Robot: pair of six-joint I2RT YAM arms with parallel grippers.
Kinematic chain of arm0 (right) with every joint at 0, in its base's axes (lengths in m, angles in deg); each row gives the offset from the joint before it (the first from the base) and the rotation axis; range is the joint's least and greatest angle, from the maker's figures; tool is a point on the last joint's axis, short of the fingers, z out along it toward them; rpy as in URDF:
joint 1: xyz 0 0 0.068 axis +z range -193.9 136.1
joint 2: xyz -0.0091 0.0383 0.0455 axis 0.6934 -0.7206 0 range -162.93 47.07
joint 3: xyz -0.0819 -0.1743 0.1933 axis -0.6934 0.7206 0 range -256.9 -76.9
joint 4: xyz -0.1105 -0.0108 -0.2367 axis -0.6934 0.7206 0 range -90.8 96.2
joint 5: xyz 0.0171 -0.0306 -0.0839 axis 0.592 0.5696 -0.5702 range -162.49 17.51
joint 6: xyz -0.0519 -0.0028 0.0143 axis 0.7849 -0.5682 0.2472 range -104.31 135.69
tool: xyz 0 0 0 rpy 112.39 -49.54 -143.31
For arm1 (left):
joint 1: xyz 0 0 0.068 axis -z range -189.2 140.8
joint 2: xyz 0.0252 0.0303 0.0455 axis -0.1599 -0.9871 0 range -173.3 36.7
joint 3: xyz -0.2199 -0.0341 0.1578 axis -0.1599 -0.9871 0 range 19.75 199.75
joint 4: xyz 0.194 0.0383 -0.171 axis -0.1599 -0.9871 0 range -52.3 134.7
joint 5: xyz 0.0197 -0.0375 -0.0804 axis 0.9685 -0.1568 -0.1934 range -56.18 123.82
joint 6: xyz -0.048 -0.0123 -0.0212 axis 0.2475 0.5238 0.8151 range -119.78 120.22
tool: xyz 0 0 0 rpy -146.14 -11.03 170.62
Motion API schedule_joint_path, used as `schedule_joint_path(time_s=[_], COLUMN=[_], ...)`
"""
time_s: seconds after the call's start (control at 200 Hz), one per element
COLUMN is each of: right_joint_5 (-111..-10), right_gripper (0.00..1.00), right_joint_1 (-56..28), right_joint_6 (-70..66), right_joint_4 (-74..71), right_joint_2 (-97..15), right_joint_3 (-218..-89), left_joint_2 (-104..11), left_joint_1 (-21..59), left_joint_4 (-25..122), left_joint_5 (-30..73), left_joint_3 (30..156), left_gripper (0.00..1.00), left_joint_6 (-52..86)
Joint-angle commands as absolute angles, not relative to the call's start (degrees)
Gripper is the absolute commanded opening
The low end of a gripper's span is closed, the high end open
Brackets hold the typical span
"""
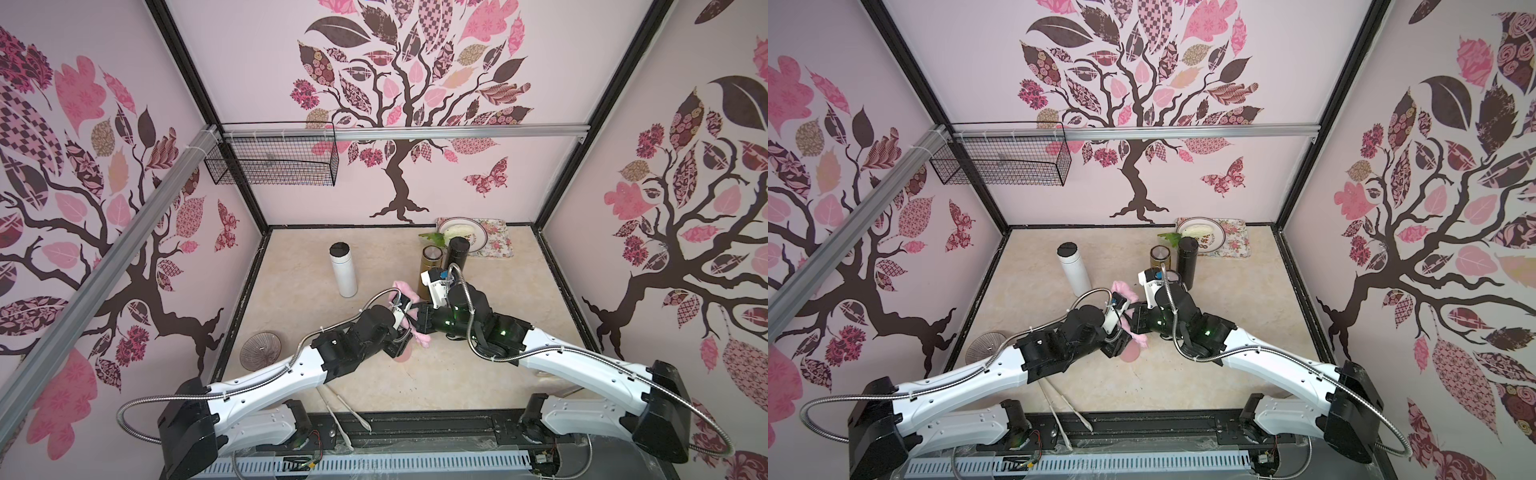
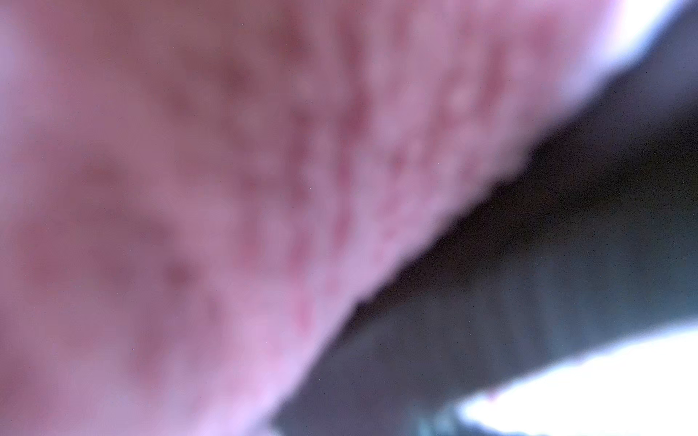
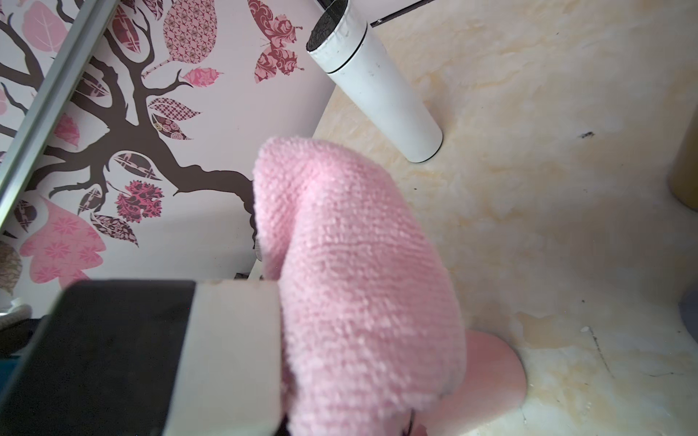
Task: Wipe the surface of the thermos
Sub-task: Wipe the dirt from the surface of the thermos.
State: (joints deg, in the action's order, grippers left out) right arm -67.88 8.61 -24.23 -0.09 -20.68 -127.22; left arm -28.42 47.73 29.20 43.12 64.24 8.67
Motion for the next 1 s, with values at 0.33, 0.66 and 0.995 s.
schedule_joint_path(time_s=[0.33, 0.66, 0.995], right_joint_5=[-72.6, -62.5, -51.2], right_gripper=[0.00, 0.00, 0.00], right_joint_1=[7.9, 7.8, 7.4], right_joint_6=[-21.0, -24.6, -30.6], right_joint_4=[4.5, -3.0, -10.9], right_joint_2=[-12.6, -13.9, -18.9], right_joint_3=[-126.0, -126.2, -124.4], left_joint_2=[-28.3, -30.4, -31.8], left_joint_1=[47.8, 47.3, 47.3], left_joint_4=[27.0, 30.5, 32.3], left_joint_5=[39.9, 38.6, 37.3], left_joint_3=[67.0, 65.0, 63.7], left_gripper=[0.51, 0.87, 0.67], left_joint_6=[4.4, 6.0, 5.9])
